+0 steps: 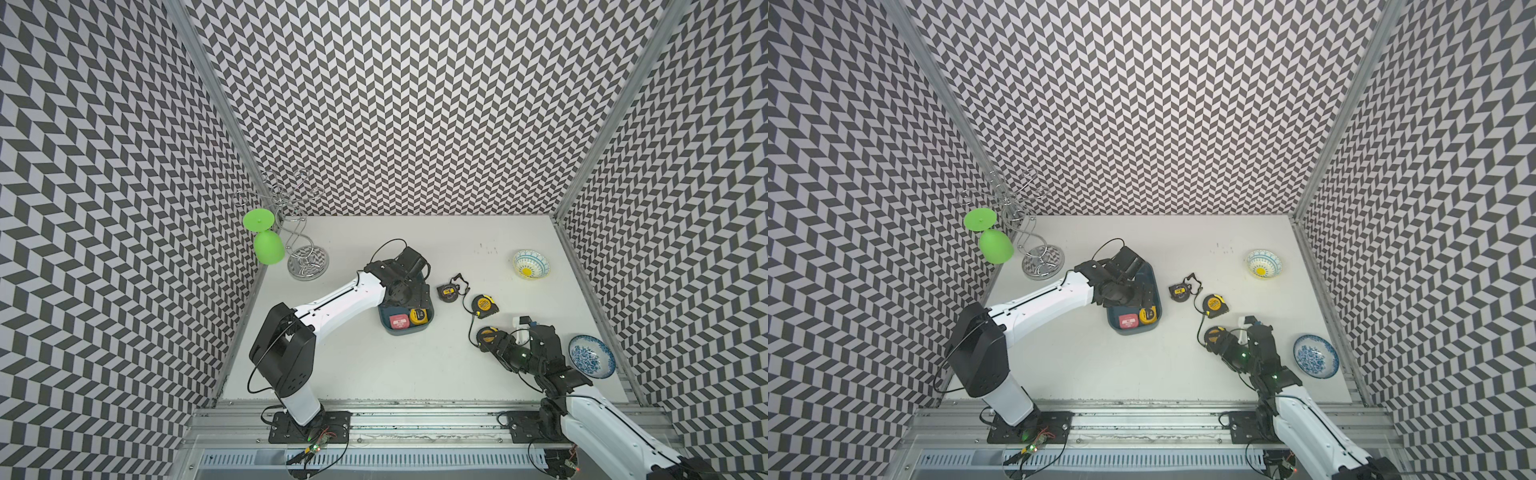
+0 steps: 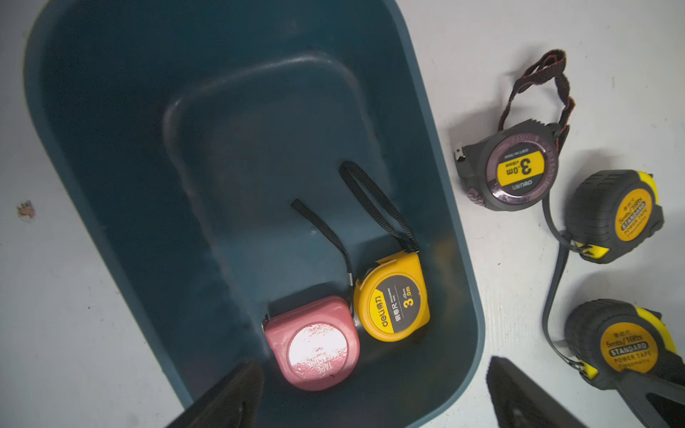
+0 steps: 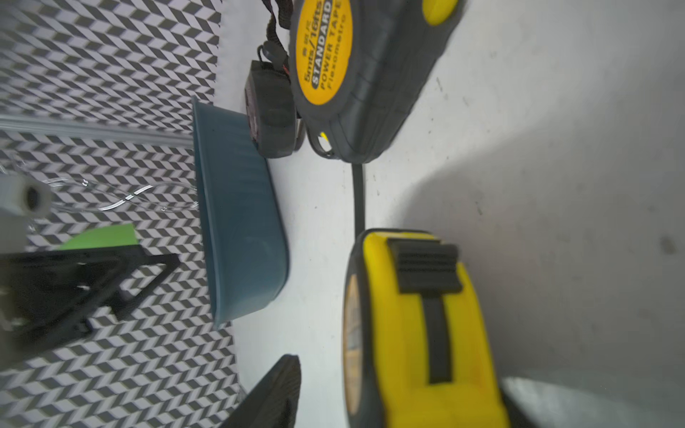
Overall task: Take the tape measure out of the storage box
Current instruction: Place the tape measure at the center of the board.
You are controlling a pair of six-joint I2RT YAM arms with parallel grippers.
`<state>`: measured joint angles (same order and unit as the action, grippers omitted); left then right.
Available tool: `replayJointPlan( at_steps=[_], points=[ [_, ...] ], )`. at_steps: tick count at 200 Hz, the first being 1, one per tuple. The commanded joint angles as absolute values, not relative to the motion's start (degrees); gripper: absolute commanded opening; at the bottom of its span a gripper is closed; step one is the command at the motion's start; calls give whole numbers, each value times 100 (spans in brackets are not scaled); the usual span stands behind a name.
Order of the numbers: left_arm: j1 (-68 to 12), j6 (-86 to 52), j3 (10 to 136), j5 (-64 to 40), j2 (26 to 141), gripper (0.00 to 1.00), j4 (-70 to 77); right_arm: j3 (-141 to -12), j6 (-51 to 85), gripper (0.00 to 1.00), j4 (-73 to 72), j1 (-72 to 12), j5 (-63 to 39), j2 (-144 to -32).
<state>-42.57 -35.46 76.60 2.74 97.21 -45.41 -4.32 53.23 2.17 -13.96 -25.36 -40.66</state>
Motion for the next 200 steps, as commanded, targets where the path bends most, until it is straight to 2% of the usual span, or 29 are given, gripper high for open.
replayJointPlan(
  at_steps=[1,13,35,97,200],
  points=[
    [-4378,-3394,7612,211,9904,100,-4464,-677,5057,85,612,-1365,-2427,-3955],
    [-4436,-3345,7620,211,10004,100,-4449,-792,4986,93,811,-1360,-2399,-3921],
    [-4537,-3305,7633,264,10171,100,-4410,-1055,4837,99,1185,-1363,-2370,-3867],
    [-4672,-3300,7609,332,10602,100,-4346,-1899,4610,100,2102,-1368,-2062,-3406],
    [-4693,-2975,7778,449,11102,98,-4318,-2171,4847,99,2197,-1363,-2100,-3190]
  ],
)
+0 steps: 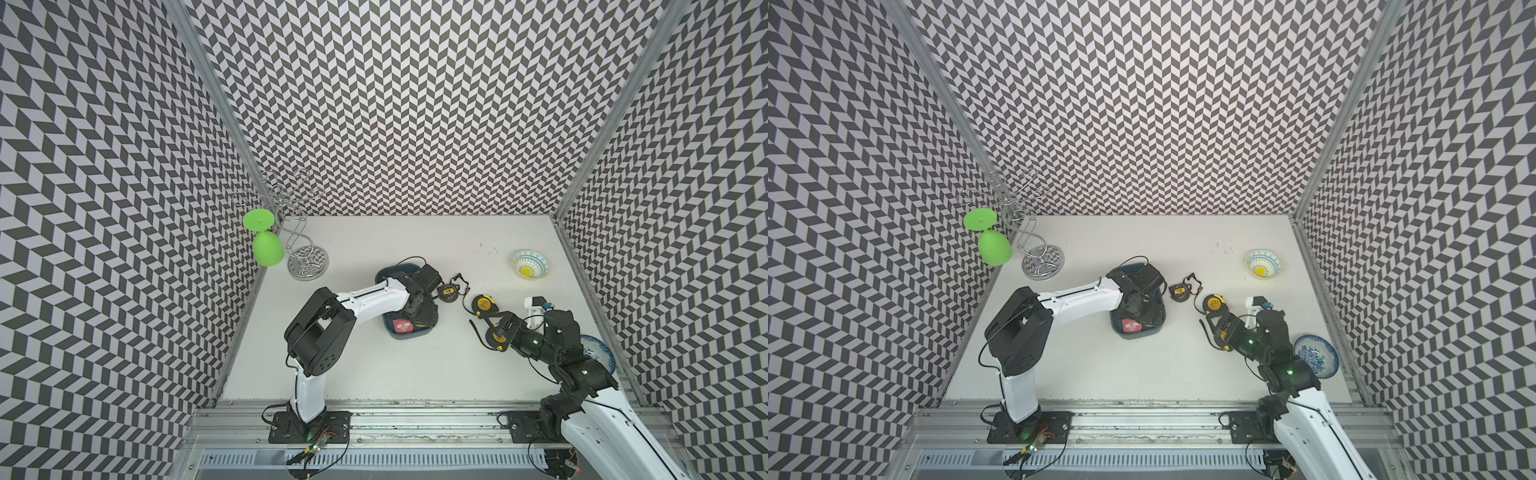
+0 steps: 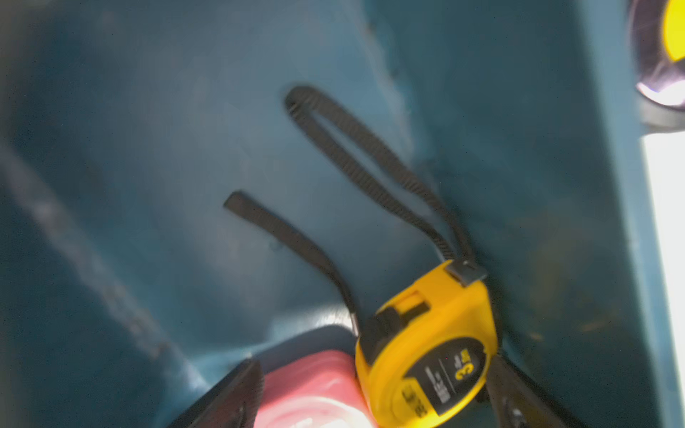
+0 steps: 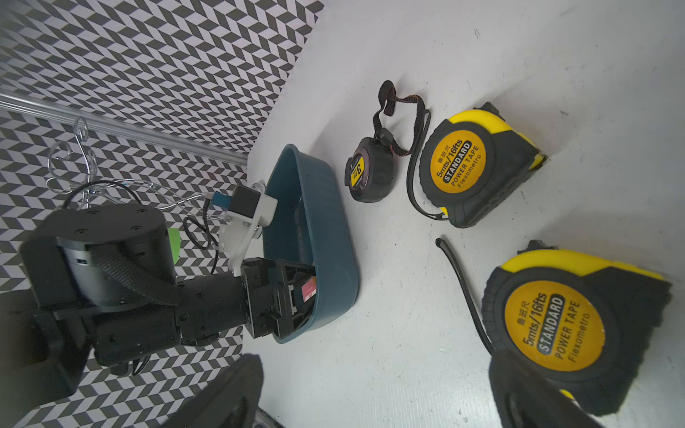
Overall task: Take the tape measure out of the storage box
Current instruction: Place the tape measure at the center of the board, then pick up the tape measure from the storage box.
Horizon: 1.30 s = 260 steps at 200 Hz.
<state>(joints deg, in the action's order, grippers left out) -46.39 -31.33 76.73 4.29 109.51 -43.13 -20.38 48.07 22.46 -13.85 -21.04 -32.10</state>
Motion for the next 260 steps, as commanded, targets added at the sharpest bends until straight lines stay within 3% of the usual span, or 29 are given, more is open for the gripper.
replayJointPlan(
  at_steps=[1,96,183,260],
  points=[
    [-4693,-2973,7778,448,11101,98,-4312,-2171,4849,99,2197,-1363,-2100,-3190],
    [-4456,-3032,7707,1115,10952,97,-4674,-2259,4902,100,2138,-1362,-2126,-3220],
    [-4421,-2982,7941,609,10767,100,-4527,-2281,4904,99,2079,-1367,-2206,-3262],
    [-4293,-2671,8400,661,11322,97,-4585,-2250,4922,100,1993,-1364,-2215,-3331]
  ],
)
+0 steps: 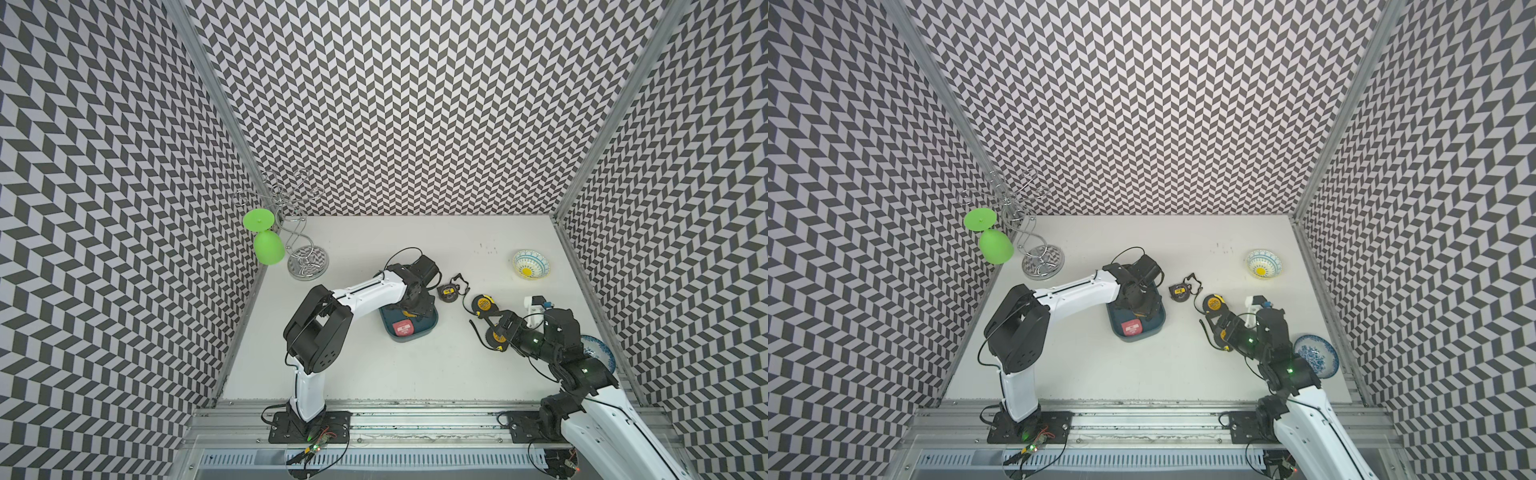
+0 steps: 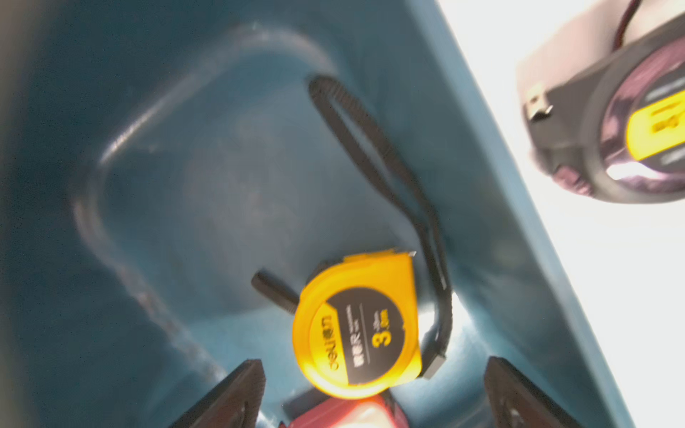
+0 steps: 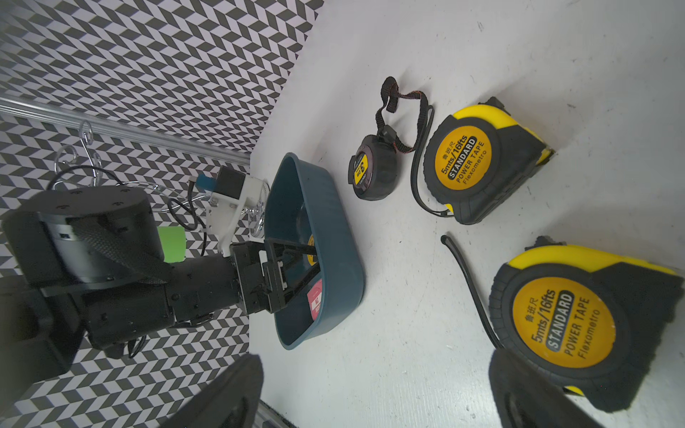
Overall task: Take the tape measure out of the storage box
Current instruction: Pick up the tape measure from the storage box.
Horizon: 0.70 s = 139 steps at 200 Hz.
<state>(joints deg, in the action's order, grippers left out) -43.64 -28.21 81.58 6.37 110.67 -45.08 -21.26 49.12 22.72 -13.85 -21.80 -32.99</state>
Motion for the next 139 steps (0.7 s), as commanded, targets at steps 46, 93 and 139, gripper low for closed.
replayJointPlan(
  at_steps=[46,93,139],
  points=[
    [-4204,-2567,8534,659,11655,94,-4680,-2250,4939,100,1952,-1364,-2209,-3372],
    [-4147,-2567,8487,659,11731,91,-4597,-2232,4967,100,1873,-1369,-2206,-3423],
    [-4109,-2534,8572,647,11766,74,-4570,-2275,4960,99,1837,-1363,-2214,-3489]
  ],
)
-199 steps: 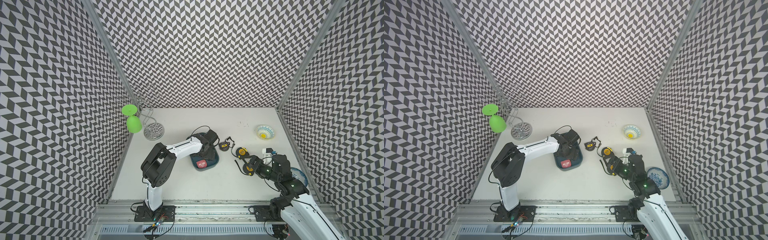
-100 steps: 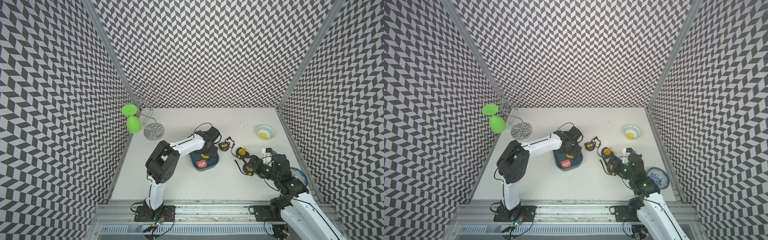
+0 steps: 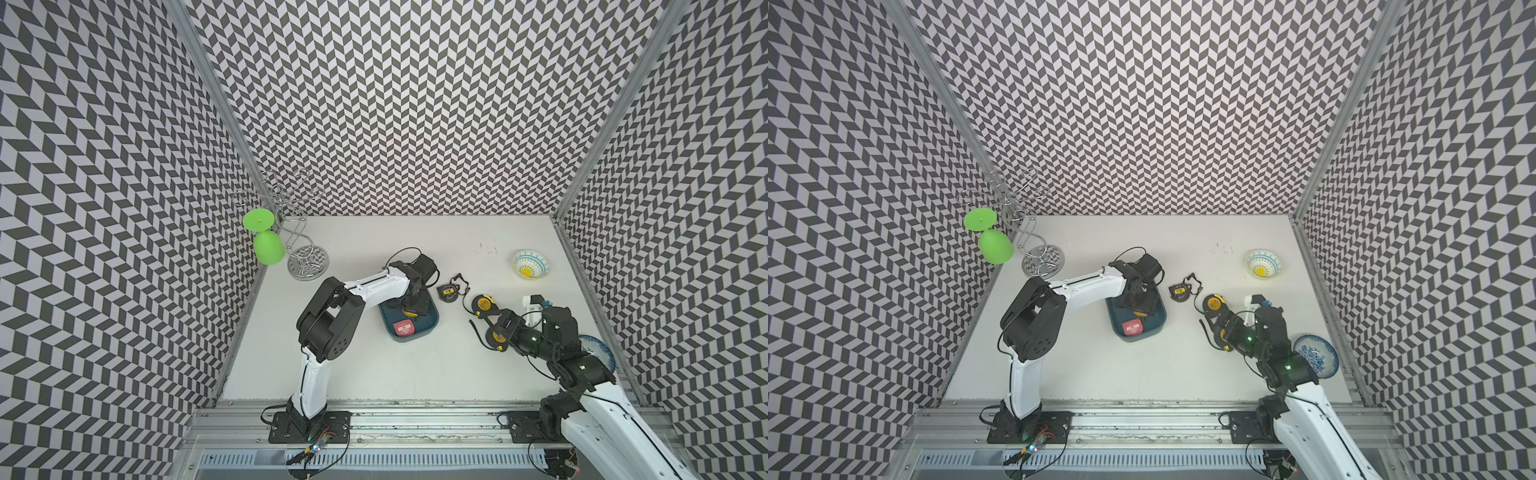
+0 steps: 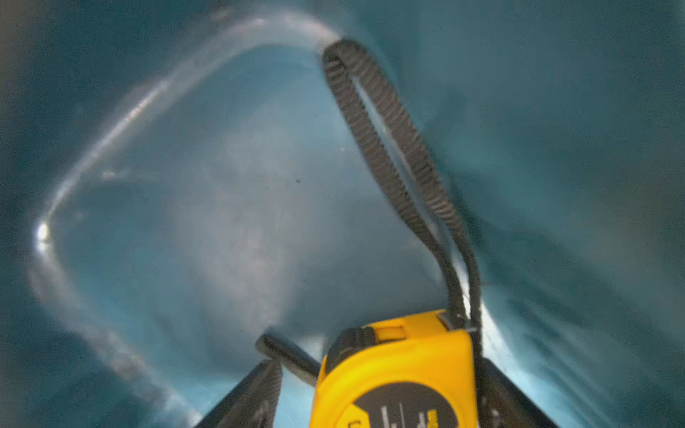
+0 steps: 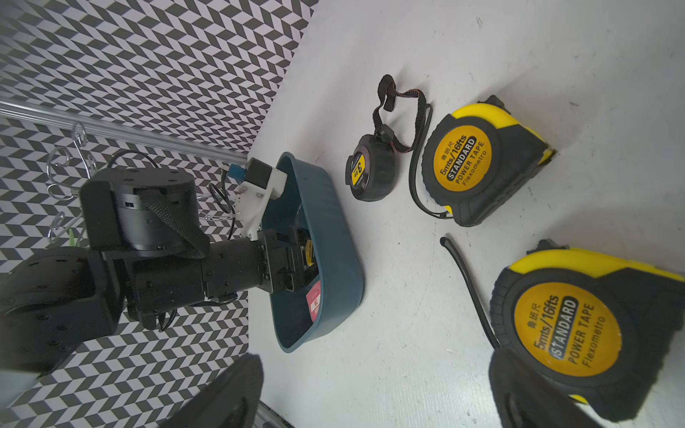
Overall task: Take the tape measure out of the storage box
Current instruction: Pick up the tape measure from the storage box.
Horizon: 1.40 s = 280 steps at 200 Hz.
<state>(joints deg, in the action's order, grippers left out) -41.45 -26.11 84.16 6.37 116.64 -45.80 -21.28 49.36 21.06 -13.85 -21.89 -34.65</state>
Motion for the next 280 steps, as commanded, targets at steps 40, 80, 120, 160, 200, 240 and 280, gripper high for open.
replayJointPlan(
  at_steps=[40,80,120,160,200,240,280],
  points=[
    [-4113,-2566,8475,627,11670,55,-4570,-2293,4951,100,1861,-1367,-2245,-3481],
    [-4100,-2714,8462,628,11337,30,-4706,-2314,4892,100,1859,-1362,-2443,-3535],
    [-4100,-3065,8551,498,10758,25,-4918,-2468,4702,100,1840,-1427,-2622,-3722],
    [-4102,-3437,8721,335,10231,25,-5078,-2548,4680,100,1634,-1596,-2654,-3798],
    [-4103,-3860,9007,62,9900,20,-5162,-2607,4781,100,1079,-2179,-2499,-3916],
    [-4189,-4704,8936,-518,9604,10,-4682,-2755,4834,100,301,-3178,-1771,-4218],
    [-4368,-5619,8609,-913,9411,2,-3957,-2787,4835,100,-486,-3940,-1022,-4593]
  ],
)
